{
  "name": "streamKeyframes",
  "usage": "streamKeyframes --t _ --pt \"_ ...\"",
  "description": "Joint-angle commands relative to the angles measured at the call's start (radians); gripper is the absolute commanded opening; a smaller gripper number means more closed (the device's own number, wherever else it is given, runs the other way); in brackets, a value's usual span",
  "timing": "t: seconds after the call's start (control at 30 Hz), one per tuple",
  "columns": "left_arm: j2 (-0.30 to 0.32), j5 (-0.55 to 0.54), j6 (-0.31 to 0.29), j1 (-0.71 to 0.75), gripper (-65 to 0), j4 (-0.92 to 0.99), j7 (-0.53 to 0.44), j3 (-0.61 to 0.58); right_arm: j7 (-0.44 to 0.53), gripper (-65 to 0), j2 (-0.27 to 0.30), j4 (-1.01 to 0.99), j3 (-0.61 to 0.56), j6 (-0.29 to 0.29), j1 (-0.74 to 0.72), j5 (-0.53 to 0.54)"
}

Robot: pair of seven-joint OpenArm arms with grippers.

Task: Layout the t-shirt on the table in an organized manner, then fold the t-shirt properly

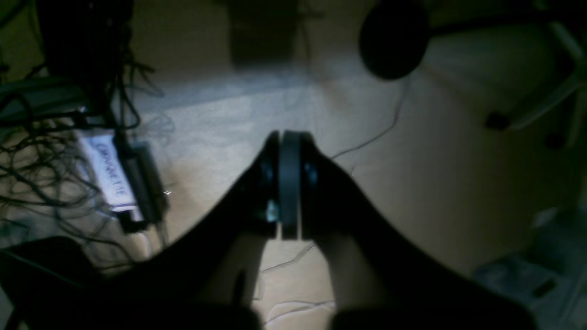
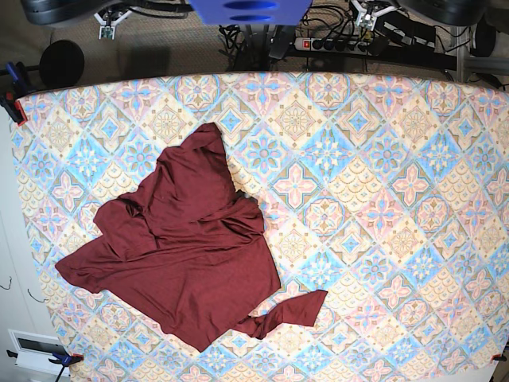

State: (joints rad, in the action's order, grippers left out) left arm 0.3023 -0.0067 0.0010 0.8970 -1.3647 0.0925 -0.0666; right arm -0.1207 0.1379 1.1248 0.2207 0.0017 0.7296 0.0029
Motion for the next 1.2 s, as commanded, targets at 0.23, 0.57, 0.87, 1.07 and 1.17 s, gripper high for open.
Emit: streamKeyframes --t 0.23,0.57,0.87,1.07,1.17 --pt "0.008 -0.002 0.004 0.159 -65.0 -0.318 -0.001 0.029 -0.043 -65.0 0.012 0.206 0.098 -0.004 0.092 0.289" --pt "0.036 -0.002 0.003 0.199 -65.0 -0.675 0.249 0.026 -0.236 -65.0 0.010 0.613 0.210 -0.004 0.161 0.378" --pt "0.036 -0.003 0.003 0.109 -65.0 -0.726 0.257 0.023 -0.325 -65.0 0.010 0.808 0.210 -0.004 0.161 0.378" --pt "0.031 -0.003 0.003 -0.017 -64.9 -0.726 0.258 0.024 -0.408 -65.0 0.010 0.822 0.159 -0.004 0.025 0.378" --pt "0.030 -0.003 0.003 -0.080 -64.8 -0.726 0.301 0.024 -0.416 -65.0 0.010 0.822 0.112 -0.004 -0.051 0.375"
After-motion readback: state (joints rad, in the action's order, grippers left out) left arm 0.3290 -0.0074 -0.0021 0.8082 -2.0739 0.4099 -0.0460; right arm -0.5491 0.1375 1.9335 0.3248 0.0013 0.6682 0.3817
